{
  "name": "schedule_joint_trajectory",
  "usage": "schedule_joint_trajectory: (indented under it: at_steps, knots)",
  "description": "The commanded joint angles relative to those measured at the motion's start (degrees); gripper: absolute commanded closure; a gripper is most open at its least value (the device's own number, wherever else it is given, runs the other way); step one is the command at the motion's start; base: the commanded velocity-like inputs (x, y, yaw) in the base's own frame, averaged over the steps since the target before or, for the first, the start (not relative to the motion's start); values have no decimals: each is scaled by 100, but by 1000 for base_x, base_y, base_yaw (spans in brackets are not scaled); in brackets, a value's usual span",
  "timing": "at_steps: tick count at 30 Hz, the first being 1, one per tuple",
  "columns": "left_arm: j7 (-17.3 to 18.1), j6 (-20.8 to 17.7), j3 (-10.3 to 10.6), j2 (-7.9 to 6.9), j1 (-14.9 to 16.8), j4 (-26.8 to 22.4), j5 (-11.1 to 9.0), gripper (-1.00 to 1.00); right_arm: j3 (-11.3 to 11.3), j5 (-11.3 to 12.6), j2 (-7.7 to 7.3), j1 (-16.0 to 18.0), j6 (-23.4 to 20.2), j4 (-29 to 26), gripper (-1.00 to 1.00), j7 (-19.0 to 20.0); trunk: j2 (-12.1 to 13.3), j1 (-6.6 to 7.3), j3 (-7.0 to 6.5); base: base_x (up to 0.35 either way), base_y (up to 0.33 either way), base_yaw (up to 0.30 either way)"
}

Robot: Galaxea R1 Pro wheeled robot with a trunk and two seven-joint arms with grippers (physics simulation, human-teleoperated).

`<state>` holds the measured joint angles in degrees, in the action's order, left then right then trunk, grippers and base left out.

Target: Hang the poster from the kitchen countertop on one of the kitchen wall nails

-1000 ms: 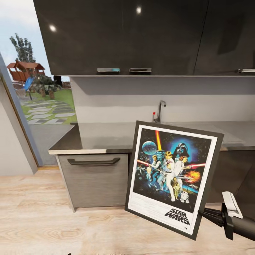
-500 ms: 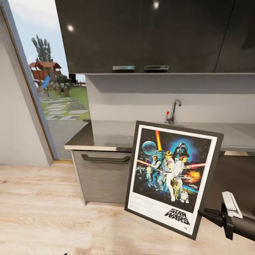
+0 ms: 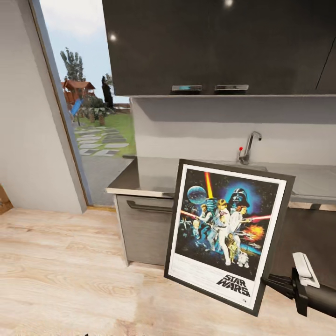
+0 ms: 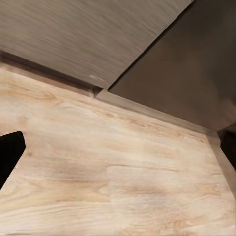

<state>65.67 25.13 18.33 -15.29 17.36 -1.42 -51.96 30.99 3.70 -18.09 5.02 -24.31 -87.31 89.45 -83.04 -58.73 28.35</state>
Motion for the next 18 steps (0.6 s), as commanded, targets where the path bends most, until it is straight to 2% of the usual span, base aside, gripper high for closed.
schedule_joint_trajectory:
  at_steps: [1,10,18]
  knots:
    - [7,27,48,-2,4,2,-42,-100,4,7,-1,4,-70,-4,100,25,-4,0,6,0,286,233]
    - [7,27,44,-8,4,1,-42,-100,4,7,-1,2,-58,-5,100,28,-4,0,7,0,281,271]
    - [7,27,40,-9,4,1,-42,-100,4,8,-1,1,-56,-11,100,28,-4,0,7,0,58,290]
